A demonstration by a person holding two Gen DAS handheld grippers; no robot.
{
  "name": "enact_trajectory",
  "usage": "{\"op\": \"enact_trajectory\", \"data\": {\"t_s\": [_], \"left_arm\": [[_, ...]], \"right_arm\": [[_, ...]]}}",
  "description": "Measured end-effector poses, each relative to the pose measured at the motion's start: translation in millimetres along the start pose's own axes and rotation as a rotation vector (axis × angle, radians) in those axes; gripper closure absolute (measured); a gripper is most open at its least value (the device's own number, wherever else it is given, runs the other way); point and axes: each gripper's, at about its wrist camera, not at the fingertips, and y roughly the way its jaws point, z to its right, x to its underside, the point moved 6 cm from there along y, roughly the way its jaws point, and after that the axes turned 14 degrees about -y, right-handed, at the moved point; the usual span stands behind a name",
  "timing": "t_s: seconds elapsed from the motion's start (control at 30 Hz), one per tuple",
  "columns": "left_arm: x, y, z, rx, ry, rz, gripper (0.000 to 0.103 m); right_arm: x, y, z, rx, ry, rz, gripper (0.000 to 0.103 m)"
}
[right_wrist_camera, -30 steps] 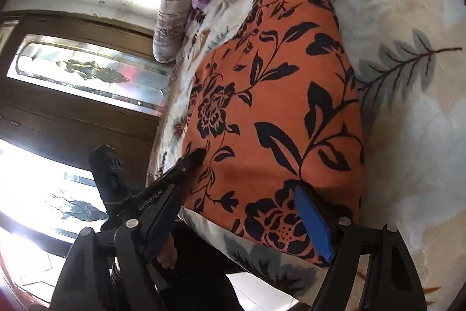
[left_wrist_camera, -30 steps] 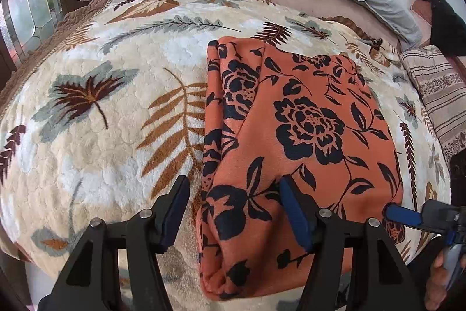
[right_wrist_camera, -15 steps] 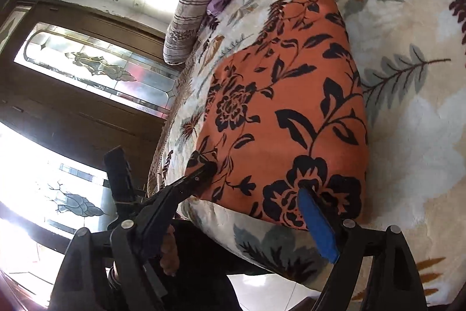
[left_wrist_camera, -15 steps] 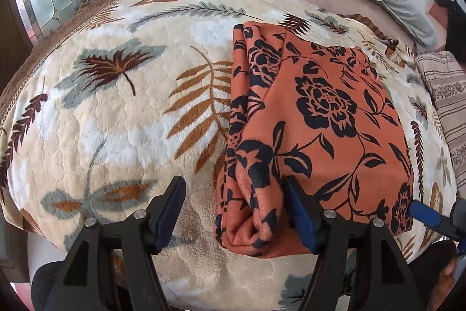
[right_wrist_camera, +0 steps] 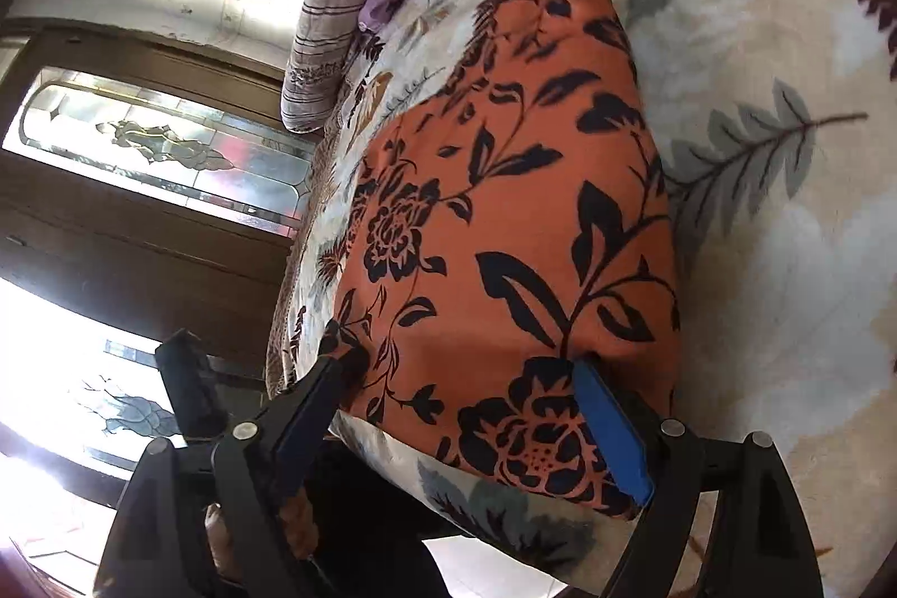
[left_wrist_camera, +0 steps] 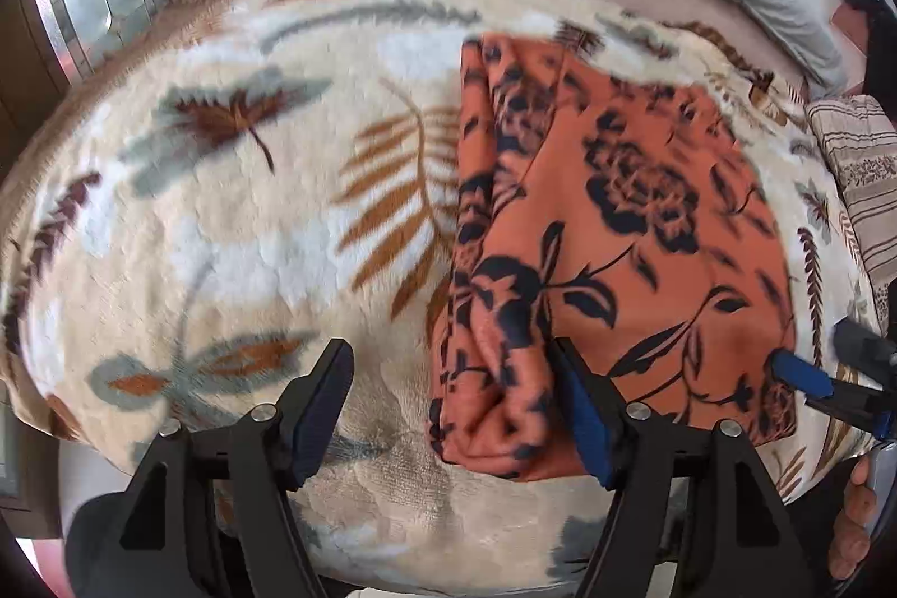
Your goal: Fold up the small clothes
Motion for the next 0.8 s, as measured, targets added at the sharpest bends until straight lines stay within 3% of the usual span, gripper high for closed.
{"op": "enact_trajectory", "data": {"t_s": [0.13, 0.23, 0.33, 0.47, 0.57, 0.7, 0.8], "left_arm": [[-2.8, -10.5, -5.1, 0.02, -0.038, 0.021, 0.026], [-3.5, -18.6, -2.2, -0.009, 0.007, 0.073, 0.025], [1.3, 0.4, -9.3, -0.009, -0.002, 0.021, 0.022], [-4.9, -19.3, -9.8, -0.038, 0.006, 0.062, 0.023], [-16.4, -43.4, 1.3, -0.039, 0.031, 0.157, 0.023], [-29.4, -53.7, 33.7, -0.001, 0.099, 0.219, 0.023], [-33.3, -36.1, 55.3, -0.027, 0.182, 0.216, 0.023]], "right_arm": [[-6.5, -12.7, -15.8, 0.004, -0.027, 0.02, 0.017], [-10.5, -8.2, -25.0, -0.022, -0.07, 0.02, 0.017], [4.4, 12.4, -8.3, -0.01, -0.027, -0.048, 0.017], [-11.1, -14.0, -9.8, -0.019, -0.025, 0.046, 0.017], [-30.5, -36.7, 14.1, 0.028, 0.029, 0.131, 0.017], [-36.9, -23.1, 63.0, 0.074, 0.131, 0.061, 0.016], [-35.4, -11.1, 69.3, 0.044, 0.156, 0.041, 0.016]]}}
